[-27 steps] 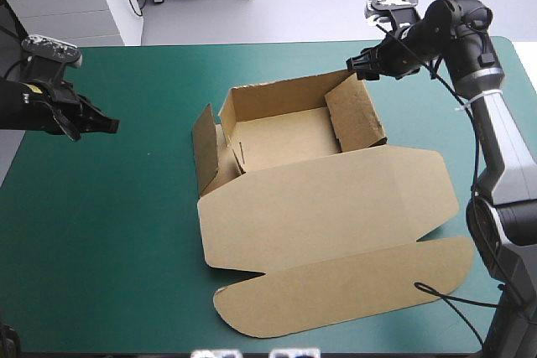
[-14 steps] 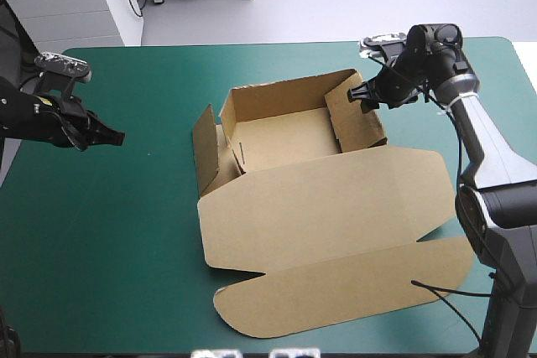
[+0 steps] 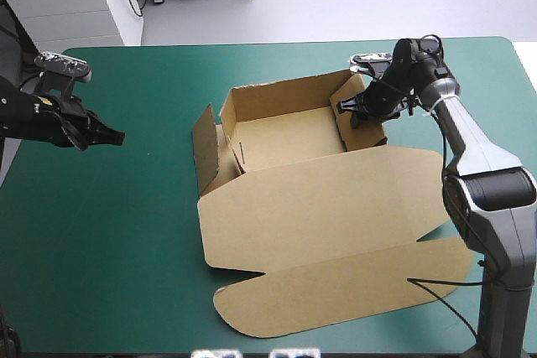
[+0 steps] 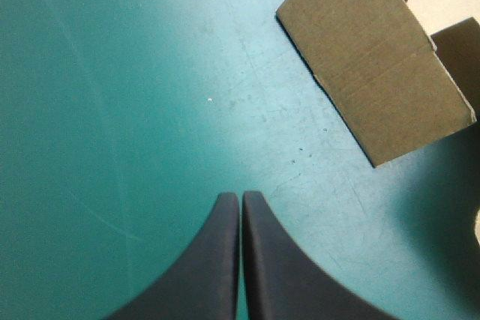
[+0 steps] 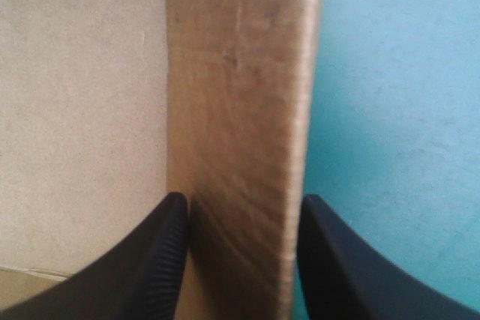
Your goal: Fold the box
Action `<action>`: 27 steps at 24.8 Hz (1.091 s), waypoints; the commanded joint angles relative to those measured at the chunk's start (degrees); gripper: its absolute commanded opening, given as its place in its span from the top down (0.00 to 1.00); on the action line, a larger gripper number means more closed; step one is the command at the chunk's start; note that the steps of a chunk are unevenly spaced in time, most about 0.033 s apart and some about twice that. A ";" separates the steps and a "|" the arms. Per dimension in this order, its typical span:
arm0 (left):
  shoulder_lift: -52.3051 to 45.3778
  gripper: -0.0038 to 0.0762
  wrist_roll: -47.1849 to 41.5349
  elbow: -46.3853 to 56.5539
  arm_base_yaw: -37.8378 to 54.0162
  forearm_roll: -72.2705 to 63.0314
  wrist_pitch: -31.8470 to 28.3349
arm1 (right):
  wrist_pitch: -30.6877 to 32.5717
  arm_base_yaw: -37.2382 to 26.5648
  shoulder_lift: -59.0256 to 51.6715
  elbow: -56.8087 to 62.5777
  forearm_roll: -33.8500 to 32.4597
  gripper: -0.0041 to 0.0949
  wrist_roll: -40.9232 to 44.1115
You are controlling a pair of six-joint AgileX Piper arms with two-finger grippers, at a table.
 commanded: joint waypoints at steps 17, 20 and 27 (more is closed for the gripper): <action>-1.61 0.96 -0.48 -1.41 -0.04 -2.67 -3.27 | 0.49 0.23 -3.77 -1.51 0.86 0.98 -0.07; -1.61 0.96 -0.48 -1.41 -0.04 -3.21 -3.76 | 0.49 0.23 -6.67 -1.51 1.74 0.98 -1.53; -1.61 0.96 -1.12 -1.28 -0.04 -0.19 -6.76 | 0.49 -3.84 -21.06 -1.51 7.08 0.98 -5.01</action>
